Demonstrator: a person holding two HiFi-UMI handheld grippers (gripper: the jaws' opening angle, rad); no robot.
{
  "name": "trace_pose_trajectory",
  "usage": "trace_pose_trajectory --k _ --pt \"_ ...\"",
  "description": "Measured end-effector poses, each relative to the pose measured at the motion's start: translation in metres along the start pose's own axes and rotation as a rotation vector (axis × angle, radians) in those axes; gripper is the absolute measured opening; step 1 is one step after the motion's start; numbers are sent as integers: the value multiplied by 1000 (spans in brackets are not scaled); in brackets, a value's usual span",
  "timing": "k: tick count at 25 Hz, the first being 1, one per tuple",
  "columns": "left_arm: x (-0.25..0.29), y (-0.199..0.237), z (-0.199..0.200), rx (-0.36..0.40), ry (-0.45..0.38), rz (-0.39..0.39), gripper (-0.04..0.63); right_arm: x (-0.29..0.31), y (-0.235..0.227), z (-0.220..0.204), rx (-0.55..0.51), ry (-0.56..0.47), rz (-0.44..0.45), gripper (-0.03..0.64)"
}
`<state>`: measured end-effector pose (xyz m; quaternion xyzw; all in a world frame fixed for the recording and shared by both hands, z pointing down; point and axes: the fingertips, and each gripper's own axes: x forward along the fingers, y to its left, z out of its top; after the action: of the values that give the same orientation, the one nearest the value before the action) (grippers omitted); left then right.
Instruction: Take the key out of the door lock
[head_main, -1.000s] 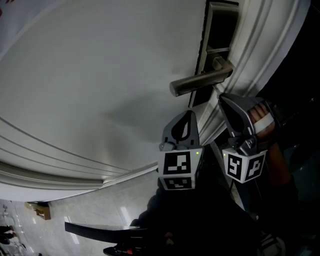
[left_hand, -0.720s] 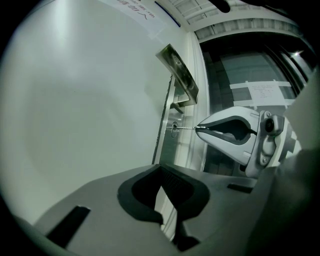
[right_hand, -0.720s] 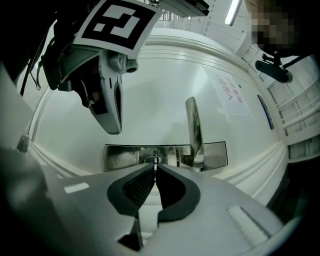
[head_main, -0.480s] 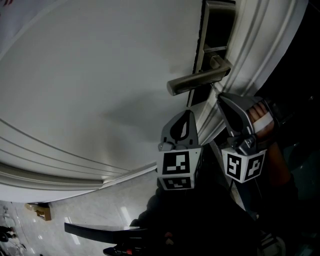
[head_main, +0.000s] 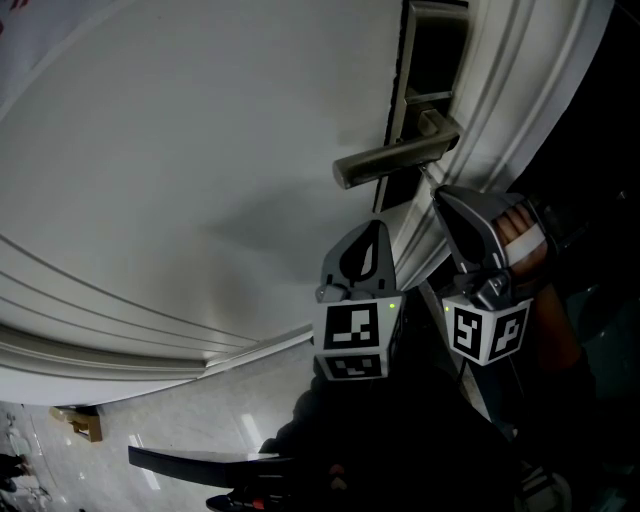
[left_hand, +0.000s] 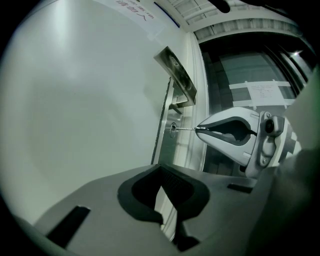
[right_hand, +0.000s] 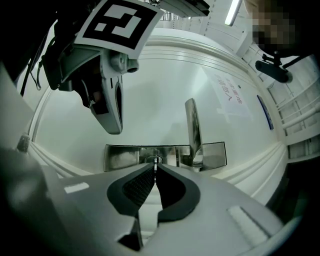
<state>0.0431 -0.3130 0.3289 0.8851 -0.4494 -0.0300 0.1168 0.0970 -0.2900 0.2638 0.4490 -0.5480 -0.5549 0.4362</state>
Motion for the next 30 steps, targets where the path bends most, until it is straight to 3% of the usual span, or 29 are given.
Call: trace_pose_trajectory --k 12,18,30 --pt "-1 -1 -4 1 7 -3 0 -5 2 0 84 5 -12 12" --pt "-3 -2 -8 5 18 -5 0 -17 8 2 283 1 4 12" --pt "-8 -15 -16 20 51 -32 0 -41 13 -2 777 -29 10 12"
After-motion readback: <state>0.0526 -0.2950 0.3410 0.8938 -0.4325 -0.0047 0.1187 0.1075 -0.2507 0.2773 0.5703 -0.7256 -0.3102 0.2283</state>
